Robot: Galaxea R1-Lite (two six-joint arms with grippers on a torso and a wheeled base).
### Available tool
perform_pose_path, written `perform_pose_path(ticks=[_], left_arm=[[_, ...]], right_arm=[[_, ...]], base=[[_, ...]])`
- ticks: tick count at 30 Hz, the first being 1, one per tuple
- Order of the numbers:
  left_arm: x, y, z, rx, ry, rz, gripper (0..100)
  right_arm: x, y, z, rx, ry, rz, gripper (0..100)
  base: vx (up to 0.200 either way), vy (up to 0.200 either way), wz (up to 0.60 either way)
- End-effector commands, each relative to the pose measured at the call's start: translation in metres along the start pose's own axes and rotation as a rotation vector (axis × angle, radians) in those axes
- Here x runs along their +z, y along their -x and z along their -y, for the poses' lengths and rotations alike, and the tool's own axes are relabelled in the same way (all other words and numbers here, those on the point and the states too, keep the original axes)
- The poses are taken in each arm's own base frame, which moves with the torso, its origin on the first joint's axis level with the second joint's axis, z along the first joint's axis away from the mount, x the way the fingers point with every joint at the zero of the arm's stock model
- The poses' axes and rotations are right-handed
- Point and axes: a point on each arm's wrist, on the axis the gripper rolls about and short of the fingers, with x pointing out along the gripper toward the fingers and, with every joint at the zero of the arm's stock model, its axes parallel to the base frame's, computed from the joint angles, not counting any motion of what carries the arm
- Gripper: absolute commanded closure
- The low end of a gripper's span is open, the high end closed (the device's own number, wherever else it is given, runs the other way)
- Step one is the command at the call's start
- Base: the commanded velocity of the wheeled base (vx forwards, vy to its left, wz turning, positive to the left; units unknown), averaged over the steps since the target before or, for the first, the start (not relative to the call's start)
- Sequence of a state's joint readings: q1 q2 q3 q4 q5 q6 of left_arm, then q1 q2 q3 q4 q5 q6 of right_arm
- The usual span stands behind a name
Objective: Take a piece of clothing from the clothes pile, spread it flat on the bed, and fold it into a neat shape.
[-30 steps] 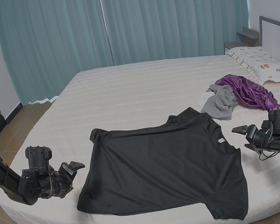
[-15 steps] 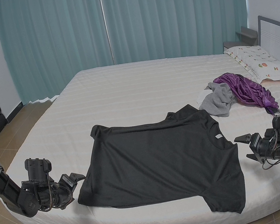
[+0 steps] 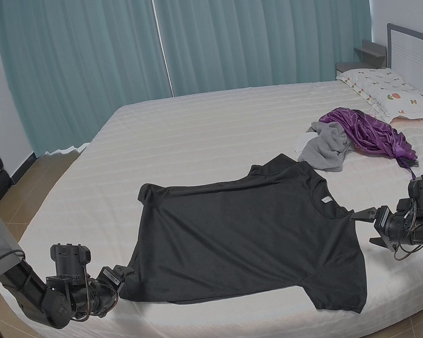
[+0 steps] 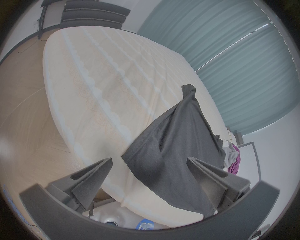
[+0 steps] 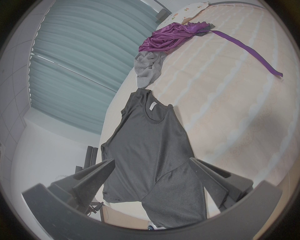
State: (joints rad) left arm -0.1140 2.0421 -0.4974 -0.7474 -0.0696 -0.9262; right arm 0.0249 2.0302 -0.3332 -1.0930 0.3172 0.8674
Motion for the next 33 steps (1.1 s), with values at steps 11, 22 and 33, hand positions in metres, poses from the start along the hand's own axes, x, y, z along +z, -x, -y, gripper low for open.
perform_pose_path(ticks=[11, 22, 33], left_arm=[[-0.008, -0.022, -0.003, 0.032, -0.017, 0.004, 100], [-0.002, 0.003, 0.006, 0.004, -0.016, 0.031, 100], [0.007, 0.027, 0.012, 0.047, -0.037, 0.007, 100]], right_arm=[[-0.002, -0.006, 0.003, -0.011, -0.005, -0.014, 0], [-0.001, -0.006, 0.003, -0.008, -0.006, -0.012, 0], [0.000, -0.005, 0.002, -0.006, -0.007, -0.008, 0]], base=[[0.000, 0.000, 0.00], [0.000, 0.000, 0.00], [0.000, 0.000, 0.00]])
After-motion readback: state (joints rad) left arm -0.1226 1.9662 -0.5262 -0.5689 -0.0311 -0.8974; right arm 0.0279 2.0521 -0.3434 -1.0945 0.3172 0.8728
